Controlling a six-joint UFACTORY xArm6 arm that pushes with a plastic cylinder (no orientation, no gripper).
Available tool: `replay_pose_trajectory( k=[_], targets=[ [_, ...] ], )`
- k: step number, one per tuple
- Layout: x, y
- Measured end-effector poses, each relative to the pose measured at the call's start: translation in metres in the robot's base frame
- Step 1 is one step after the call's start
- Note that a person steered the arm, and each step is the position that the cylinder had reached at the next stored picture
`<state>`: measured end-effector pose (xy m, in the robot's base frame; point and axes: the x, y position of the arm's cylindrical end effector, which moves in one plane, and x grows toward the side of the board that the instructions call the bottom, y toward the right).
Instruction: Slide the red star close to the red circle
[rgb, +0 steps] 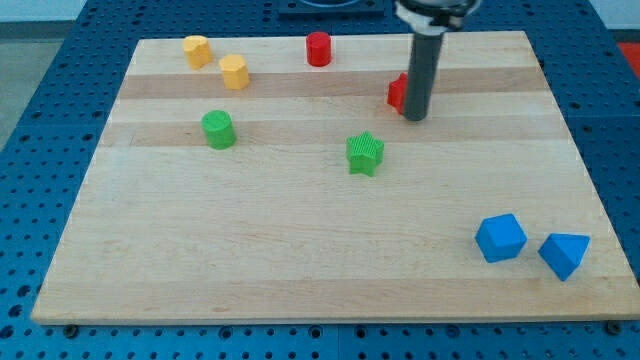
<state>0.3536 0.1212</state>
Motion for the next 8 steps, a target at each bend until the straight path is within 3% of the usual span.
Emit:
replay_pose_trajectory(
  k=[1, 4, 8],
  targets=[
    [-0.018, 0.015],
    [-0.027, -0.036],
    [-0.086, -0.048]
  ],
)
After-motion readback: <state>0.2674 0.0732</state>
